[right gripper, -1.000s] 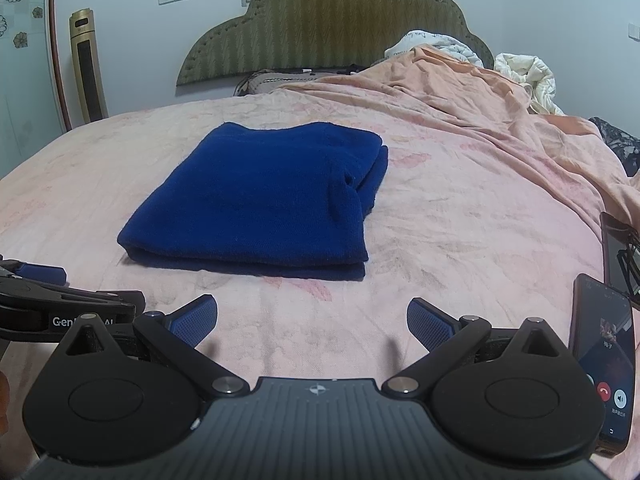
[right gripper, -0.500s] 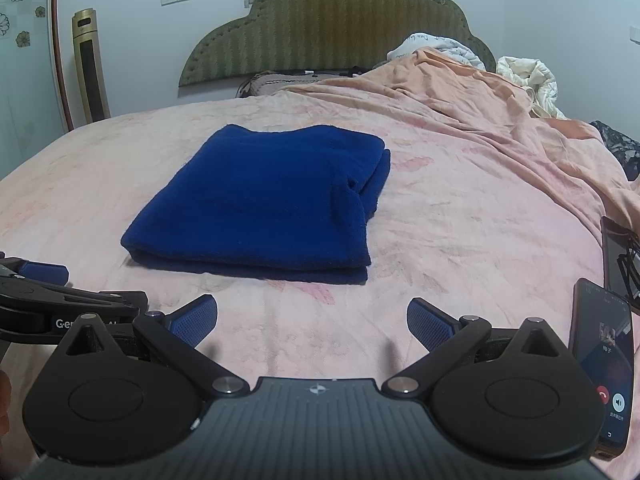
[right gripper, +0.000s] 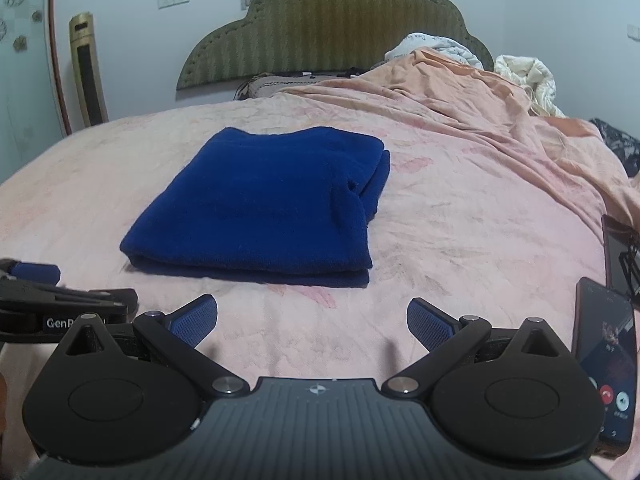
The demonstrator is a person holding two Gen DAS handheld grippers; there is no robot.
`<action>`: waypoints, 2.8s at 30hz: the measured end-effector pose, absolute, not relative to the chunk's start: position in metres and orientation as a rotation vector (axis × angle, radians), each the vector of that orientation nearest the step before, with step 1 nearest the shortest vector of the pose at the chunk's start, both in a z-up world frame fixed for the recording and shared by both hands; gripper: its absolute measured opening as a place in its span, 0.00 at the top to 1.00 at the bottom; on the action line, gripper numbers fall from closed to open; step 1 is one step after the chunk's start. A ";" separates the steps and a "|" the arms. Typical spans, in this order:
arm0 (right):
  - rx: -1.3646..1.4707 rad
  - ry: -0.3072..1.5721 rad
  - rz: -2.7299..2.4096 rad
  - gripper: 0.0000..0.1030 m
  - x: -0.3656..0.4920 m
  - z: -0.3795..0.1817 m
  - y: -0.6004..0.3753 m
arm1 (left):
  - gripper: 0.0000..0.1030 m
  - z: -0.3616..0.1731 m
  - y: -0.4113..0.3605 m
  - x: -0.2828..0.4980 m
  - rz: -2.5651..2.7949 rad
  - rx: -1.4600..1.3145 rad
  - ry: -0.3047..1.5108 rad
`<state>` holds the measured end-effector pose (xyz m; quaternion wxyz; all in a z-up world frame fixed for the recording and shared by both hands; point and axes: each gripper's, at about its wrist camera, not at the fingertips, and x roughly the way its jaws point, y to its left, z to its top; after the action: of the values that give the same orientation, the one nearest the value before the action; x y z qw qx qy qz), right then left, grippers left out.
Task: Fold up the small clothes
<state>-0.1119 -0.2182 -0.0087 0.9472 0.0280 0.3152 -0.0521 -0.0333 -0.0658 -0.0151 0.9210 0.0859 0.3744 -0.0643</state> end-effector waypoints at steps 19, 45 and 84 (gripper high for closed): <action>-0.060 0.658 -0.120 0.01 -0.106 -0.013 -0.206 | 0.14 -0.017 -0.058 -0.027 -0.154 0.121 0.808; -0.022 0.647 -0.118 0.01 -0.110 -0.011 -0.214 | 0.14 -0.018 -0.066 -0.030 -0.162 0.147 0.803; -0.011 0.654 -0.113 0.01 -0.111 -0.010 -0.214 | 0.14 -0.015 -0.069 -0.036 -0.192 0.184 0.758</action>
<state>-0.1110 -0.2135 -0.0103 0.9454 -0.0055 0.3210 -0.0557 -0.0361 -0.0695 -0.0147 0.9203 0.0895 0.3691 -0.0933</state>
